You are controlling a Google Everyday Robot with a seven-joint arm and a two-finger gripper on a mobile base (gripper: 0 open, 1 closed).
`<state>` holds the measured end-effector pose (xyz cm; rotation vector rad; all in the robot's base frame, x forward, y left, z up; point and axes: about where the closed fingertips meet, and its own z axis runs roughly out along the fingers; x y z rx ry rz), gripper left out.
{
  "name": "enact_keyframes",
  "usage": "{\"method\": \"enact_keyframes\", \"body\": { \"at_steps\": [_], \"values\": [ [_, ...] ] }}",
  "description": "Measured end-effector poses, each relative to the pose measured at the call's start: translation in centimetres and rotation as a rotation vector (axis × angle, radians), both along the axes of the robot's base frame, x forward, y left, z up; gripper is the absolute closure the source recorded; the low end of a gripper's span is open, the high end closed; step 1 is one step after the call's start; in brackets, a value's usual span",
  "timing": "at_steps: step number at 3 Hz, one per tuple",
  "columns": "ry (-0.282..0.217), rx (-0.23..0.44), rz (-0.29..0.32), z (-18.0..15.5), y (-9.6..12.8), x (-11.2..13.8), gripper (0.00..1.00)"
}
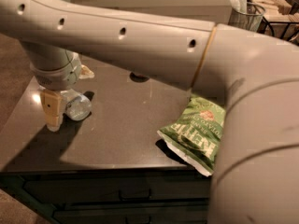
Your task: Move blue plastic bottle near green jalapeno chip bag
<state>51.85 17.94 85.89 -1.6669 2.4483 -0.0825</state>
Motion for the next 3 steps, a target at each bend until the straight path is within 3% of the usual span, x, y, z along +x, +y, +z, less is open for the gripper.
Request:
{"method": "enact_keyframes", "body": {
  "at_steps": [1,2,3],
  "values": [
    [0.029,-0.017,0.001,-0.9,1.5,0.5,0.23],
    [0.042,-0.004,-0.009,-0.6,1.4,0.9,0.46],
    [0.035,0.031,-0.035,0.8,-1.2,1.5,0.7]
  ]
}}
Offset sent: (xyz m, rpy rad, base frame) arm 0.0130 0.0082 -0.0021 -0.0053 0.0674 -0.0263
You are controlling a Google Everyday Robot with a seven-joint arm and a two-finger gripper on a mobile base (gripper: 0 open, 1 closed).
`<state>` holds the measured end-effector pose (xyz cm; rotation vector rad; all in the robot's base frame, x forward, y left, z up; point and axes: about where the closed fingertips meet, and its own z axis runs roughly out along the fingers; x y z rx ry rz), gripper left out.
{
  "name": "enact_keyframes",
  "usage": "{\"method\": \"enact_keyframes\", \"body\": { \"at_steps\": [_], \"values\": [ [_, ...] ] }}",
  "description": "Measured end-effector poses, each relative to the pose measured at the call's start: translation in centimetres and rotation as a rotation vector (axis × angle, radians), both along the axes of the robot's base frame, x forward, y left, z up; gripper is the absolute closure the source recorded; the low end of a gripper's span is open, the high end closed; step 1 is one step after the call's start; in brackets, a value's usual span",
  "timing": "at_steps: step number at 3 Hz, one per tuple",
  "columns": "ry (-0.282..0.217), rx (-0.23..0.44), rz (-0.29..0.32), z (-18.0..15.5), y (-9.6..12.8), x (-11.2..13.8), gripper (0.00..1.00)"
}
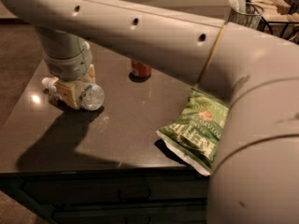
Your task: Move blue plastic bottle near green jalapeno chip bag
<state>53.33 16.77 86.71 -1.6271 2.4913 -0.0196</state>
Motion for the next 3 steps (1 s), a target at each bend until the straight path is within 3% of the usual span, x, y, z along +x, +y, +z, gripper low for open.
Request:
{"method": "enact_keyframes", "body": {
  "at_steps": [1,2,3],
  "values": [
    [-0.015,0.046,-0.031,2.1,-4.3,0.6,0.92],
    [-0.008,0.084,-0.055,3.2,-9.1,1.2,1.0],
    [0.016,0.105,-0.062,2.8,-13.4,1.0,1.0]
  ]
}}
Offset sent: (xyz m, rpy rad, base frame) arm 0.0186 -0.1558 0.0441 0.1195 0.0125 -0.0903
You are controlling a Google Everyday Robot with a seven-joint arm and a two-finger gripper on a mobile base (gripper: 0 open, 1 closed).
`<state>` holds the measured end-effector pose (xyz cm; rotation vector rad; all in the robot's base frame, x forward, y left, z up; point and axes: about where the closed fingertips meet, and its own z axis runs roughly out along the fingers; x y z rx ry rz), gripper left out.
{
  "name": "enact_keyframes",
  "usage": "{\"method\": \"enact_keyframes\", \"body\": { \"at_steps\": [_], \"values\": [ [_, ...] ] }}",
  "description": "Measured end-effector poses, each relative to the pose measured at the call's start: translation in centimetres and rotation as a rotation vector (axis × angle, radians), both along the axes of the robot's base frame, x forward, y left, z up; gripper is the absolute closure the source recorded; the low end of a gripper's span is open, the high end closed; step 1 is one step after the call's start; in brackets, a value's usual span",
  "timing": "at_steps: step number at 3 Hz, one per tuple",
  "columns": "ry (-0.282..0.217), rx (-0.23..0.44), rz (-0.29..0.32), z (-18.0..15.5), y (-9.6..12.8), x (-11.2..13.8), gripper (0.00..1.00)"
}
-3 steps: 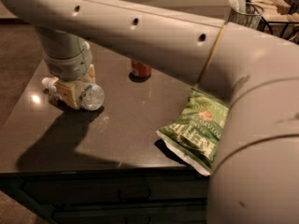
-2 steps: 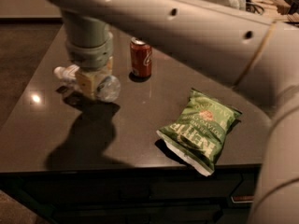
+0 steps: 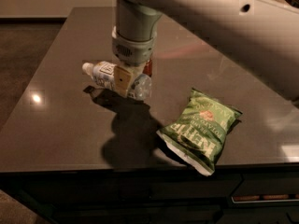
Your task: Move blue plastic bottle near green jalapeno chip bag
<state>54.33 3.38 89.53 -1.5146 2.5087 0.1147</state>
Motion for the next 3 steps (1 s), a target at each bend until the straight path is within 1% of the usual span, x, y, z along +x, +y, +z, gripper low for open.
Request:
{"method": "enact_keyframes", "body": {
  "at_steps": [1,2,3],
  "values": [
    [0.028,0.01,0.008,-1.0,-3.5,-0.8,1.0],
    [0.047,-0.001,0.015,-2.2,-5.9,-1.5,0.82],
    [0.058,-0.002,0.015,-2.9,-7.7,-1.8,0.59]
  ]
}}
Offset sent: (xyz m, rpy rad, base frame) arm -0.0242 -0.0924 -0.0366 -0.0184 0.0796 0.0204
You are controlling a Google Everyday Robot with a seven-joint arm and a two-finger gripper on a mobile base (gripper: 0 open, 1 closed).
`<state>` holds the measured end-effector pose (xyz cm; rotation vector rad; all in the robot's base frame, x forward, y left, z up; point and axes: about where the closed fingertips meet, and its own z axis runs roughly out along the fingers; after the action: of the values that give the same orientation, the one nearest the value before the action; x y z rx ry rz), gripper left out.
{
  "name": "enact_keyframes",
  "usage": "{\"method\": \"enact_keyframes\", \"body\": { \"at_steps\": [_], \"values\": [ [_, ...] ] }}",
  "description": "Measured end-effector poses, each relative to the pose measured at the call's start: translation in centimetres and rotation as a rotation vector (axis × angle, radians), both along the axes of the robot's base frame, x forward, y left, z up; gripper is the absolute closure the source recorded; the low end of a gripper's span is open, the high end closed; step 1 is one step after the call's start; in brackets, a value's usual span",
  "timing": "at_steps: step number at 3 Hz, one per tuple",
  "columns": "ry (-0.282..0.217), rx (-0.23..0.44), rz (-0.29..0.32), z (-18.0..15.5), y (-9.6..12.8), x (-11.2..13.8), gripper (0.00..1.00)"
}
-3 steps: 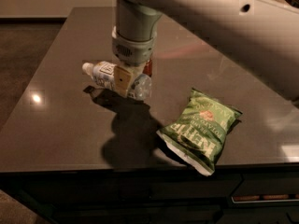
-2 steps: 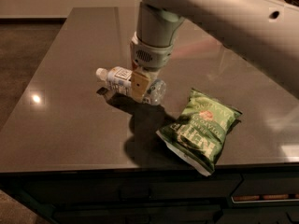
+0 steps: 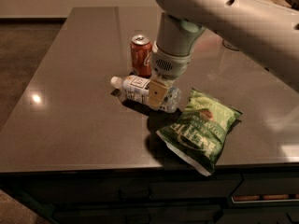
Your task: Move blue plastic bottle near green jalapeno chip bag
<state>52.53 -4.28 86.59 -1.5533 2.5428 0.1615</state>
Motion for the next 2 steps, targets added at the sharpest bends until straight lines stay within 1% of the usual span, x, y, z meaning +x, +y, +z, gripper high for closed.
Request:
{"method": "enact_keyframes", "body": {
  "at_steps": [1,2],
  "values": [
    [0.013,0.001,0.0,-0.7,-1.0,-0.3,0.35],
    [0.005,0.004,-0.023,-1.4,-2.0,-0.7,0.12]
  ]
}}
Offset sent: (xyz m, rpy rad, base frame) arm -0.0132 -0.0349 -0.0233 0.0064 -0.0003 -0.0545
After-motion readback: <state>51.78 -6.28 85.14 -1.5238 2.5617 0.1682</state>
